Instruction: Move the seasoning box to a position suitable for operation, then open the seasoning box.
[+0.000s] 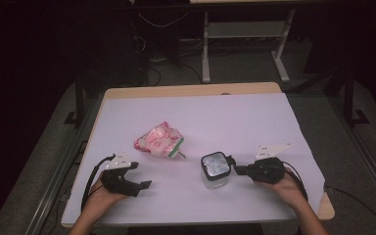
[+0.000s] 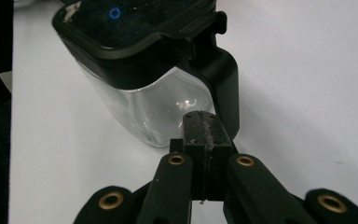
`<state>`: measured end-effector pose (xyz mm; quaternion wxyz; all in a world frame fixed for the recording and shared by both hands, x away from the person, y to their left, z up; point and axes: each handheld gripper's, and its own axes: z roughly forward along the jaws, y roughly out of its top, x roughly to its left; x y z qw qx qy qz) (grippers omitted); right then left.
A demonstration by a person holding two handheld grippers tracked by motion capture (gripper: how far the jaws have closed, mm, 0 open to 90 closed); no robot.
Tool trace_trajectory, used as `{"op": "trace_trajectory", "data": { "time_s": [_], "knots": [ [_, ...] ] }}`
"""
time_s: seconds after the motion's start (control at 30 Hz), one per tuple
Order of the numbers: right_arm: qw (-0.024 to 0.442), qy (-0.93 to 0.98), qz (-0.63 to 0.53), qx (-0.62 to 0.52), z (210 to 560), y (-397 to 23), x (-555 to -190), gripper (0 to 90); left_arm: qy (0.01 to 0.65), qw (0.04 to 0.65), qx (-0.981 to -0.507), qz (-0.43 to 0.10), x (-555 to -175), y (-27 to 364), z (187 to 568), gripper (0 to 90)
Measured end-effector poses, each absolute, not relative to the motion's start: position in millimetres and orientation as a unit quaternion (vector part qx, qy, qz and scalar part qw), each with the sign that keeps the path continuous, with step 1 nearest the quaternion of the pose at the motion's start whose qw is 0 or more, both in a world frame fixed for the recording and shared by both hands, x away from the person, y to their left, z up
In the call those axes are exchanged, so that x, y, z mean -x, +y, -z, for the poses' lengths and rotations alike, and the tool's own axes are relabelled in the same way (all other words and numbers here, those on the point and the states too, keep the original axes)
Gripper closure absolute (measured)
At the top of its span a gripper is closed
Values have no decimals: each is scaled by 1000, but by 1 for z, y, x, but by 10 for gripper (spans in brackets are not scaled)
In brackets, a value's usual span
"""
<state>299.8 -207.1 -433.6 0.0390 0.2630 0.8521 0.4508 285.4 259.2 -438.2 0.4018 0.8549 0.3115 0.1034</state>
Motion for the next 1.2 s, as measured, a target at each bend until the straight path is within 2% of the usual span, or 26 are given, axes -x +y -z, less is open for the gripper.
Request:
{"op": "trace_trajectory", "data": {
  "time_s": [0.17, 0.43, 0.53, 0.57, 0.7, 1.2],
  "knots": [
    [46, 846, -458, -269, 435, -217, -293, 897, 312, 402, -855, -102, -285, 259, 438, 121],
    [63, 828, -466, -304, 443, -237, -292, 649, 304, 413, -853, -98, -281, 253, 434, 121],
    [82, 822, -470, -312, 445, -238, -294, 484, 296, 423, -851, -89, -278, 244, 431, 121],
    [82, 822, -470, -312, 445, -238, -294, 484, 296, 423, -851, -89, -278, 244, 431, 121],
    [91, 820, -468, -316, 448, -239, -297, 386, 276, 435, -853, -81, -273, 232, 425, 121],
    [89, 822, -467, -314, 450, -239, -298, 346, 199, 452, -868, -50, -266, 174, 414, 124]
  ]
}}
